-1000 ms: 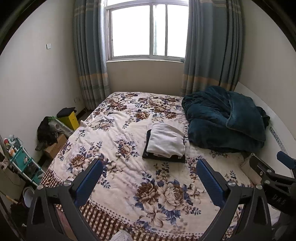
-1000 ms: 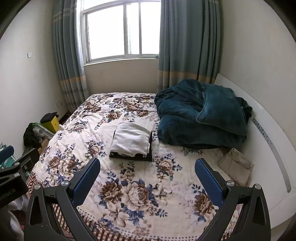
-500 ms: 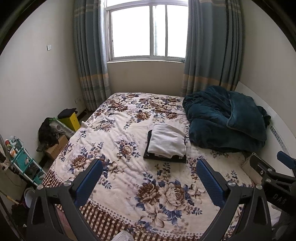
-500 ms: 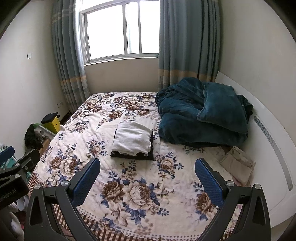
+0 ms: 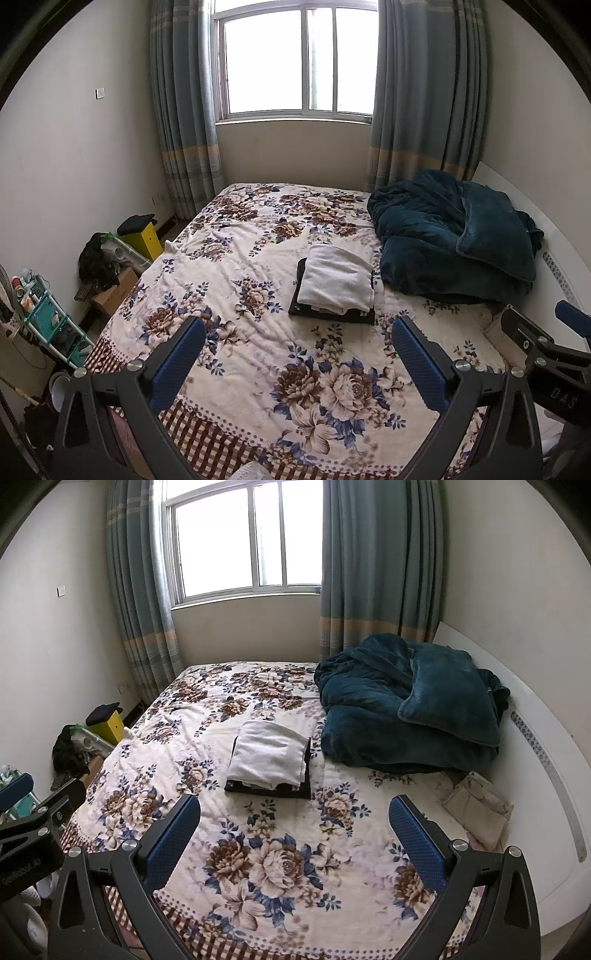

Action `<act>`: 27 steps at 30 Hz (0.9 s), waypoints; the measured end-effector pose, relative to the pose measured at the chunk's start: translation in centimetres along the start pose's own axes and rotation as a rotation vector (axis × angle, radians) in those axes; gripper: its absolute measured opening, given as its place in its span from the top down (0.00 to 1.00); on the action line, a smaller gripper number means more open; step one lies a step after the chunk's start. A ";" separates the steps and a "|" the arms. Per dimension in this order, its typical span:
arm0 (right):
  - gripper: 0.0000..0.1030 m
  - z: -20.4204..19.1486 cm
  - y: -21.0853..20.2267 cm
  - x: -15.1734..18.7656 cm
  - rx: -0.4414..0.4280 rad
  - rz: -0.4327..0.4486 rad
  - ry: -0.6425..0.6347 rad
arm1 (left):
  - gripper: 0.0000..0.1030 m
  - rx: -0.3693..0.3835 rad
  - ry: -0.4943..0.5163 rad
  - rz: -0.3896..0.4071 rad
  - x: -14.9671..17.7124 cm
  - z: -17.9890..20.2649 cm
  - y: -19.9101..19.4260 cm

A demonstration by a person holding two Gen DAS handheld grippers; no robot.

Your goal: Fold small clothes

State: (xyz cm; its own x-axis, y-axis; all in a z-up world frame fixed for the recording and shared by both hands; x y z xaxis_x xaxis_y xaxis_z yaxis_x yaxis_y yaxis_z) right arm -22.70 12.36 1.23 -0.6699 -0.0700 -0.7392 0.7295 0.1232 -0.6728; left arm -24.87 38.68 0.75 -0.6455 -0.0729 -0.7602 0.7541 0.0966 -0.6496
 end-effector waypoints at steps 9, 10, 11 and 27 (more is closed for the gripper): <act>0.00 -0.4 0.2 0.2 0.005 -0.004 0.000 | 0.00 0.005 0.001 0.001 -0.1 0.1 0.2; 0.00 -0.3 0.1 0.2 0.004 -0.004 0.000 | 0.00 0.005 0.003 0.001 -0.1 0.1 0.2; 0.00 -0.3 0.1 0.2 0.004 -0.003 0.000 | 0.00 0.005 0.004 0.000 -0.1 0.1 0.2; 0.00 -0.3 0.3 0.1 0.005 0.000 -0.002 | 0.00 0.014 0.005 -0.005 -0.4 0.1 0.9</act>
State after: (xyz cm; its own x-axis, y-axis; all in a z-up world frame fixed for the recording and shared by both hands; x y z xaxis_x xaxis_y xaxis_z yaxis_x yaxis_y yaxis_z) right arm -22.59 12.66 1.03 -0.6698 -0.0716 -0.7391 0.7301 0.1181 -0.6731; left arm -23.95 38.68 0.45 -0.6495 -0.0685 -0.7573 0.7527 0.0827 -0.6531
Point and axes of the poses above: each gripper's, at about its wrist camera, not at the fingertips, and y roughly the way its jaws point, z to its right, x to its underside, the point moved 3 cm from there along y, roughly the way its jaws point, and after that the axes turned 1 degree about -z, right-handed, at the moved point
